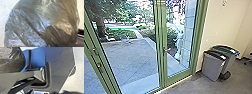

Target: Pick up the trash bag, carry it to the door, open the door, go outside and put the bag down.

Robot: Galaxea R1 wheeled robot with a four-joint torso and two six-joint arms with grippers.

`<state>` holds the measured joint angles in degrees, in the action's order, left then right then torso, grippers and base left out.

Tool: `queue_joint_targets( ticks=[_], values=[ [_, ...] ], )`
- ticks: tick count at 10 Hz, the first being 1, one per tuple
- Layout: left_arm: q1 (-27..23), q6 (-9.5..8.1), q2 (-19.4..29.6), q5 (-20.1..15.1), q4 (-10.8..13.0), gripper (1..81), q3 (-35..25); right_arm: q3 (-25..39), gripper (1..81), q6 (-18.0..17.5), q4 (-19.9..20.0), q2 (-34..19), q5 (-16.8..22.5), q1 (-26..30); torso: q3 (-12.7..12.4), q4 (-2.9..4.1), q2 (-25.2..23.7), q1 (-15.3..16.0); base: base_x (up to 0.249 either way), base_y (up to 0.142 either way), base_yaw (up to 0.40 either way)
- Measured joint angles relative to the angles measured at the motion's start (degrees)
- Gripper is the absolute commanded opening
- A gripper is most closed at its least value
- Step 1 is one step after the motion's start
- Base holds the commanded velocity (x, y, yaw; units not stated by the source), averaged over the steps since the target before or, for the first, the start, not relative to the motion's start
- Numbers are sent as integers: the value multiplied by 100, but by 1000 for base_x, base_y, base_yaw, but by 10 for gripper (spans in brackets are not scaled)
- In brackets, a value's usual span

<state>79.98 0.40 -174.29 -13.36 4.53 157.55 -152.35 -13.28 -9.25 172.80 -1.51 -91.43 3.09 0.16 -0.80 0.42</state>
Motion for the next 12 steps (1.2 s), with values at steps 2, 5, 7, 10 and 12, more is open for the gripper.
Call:
queue_joint_targets(
  ticks=[2, 5, 7, 10, 12],
  values=[
    [0, 0, 0, 96, 1, 10, 0, -44, 811, 0, 0, 0, 0, -2, 0, 0, 0, 0, 160, -74, 0],
    [0, 0, 0, 116, 1, 10, 0, -102, 811, 0, 0, 0, 0, -52, 0, 0, 0, 0, 160, -44, 0],
    [0, 0, -22, 118, 1, 10, -5, -113, 811, 0, 0, 0, -2, -46, 0, 0, 0, 2, 158, 0, 0],
    [-2, 0, -13, 121, 1, 10, 0, -112, 811, -2, 0, 18, -2, -60, 0, 0, 0, 2, 157, 0, 0],
    [0, 0, -13, 116, 1, 10, 0, -112, 811, -2, 0, 18, -2, -63, 0, 0, 0, 2, 157, 0, 0]
  ],
)
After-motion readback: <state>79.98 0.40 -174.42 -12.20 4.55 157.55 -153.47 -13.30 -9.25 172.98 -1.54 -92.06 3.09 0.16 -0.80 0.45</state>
